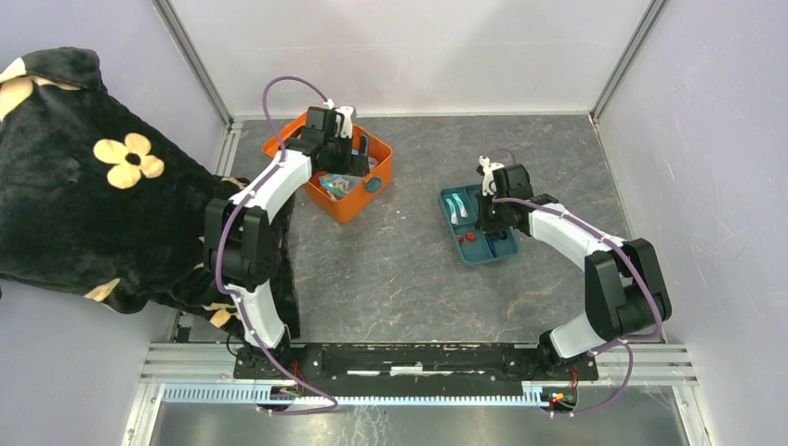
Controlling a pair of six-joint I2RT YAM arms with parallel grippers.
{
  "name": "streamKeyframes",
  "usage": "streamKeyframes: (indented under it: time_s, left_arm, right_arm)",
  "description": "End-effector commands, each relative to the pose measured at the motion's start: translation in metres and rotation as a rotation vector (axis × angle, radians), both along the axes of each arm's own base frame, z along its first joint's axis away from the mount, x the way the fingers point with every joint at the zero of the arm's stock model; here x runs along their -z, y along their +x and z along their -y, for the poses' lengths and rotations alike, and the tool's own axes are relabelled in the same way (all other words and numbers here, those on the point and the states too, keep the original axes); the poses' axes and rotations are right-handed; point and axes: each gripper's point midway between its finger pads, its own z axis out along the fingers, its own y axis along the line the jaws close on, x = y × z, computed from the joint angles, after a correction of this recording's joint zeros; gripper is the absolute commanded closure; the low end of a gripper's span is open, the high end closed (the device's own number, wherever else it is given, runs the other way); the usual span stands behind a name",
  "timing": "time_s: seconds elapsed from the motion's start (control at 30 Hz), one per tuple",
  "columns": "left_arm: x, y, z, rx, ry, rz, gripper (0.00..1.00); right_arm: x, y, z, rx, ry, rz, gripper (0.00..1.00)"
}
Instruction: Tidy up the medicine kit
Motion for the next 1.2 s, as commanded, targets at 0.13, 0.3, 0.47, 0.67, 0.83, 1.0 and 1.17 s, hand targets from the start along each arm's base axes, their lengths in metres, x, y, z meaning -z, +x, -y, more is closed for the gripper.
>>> streamKeyframes:
  time_s: [0.13,0.3,0.47,0.67,0.83,1.0,1.17]
  left_arm:
    - [-0.023,-0.025,0.082,0.132,-0.132,-0.010,0.01]
    - [-0.024,-0.025,0.117,0.135,-0.190,-0.013,0.01]
    - [-0.032,-0.017,0.136,0.116,-0.244,-0.002,0.01]
    - [-0.045,-0.014,0.161,0.102,-0.301,0.009,0.01]
    - [-0.058,-0.020,0.173,0.121,-0.295,0.027,0.01]
    - [-0.049,-0.028,0.145,0.116,-0.137,0.024,0.00]
    - [-0.027,-0.038,0.140,0.173,-0.071,-0.019,0.03]
  right_arm:
    - [-0.024,0.012,-0.008,0.035,0.027,0.068,1.00]
    - [-0.031,0.010,0.009,0.181,0.019,0.112,1.00]
    - [-0.043,0.010,0.042,0.344,-0.069,0.172,1.00]
    - [-0.055,0.005,0.063,0.427,-0.100,0.183,1.00]
    - [-0.067,0.003,0.065,0.436,-0.082,0.191,1.00]
    - [-0.070,0.002,0.062,0.417,-0.065,0.188,1.00]
    - [-0.065,0.001,0.058,0.399,-0.052,0.179,1.00]
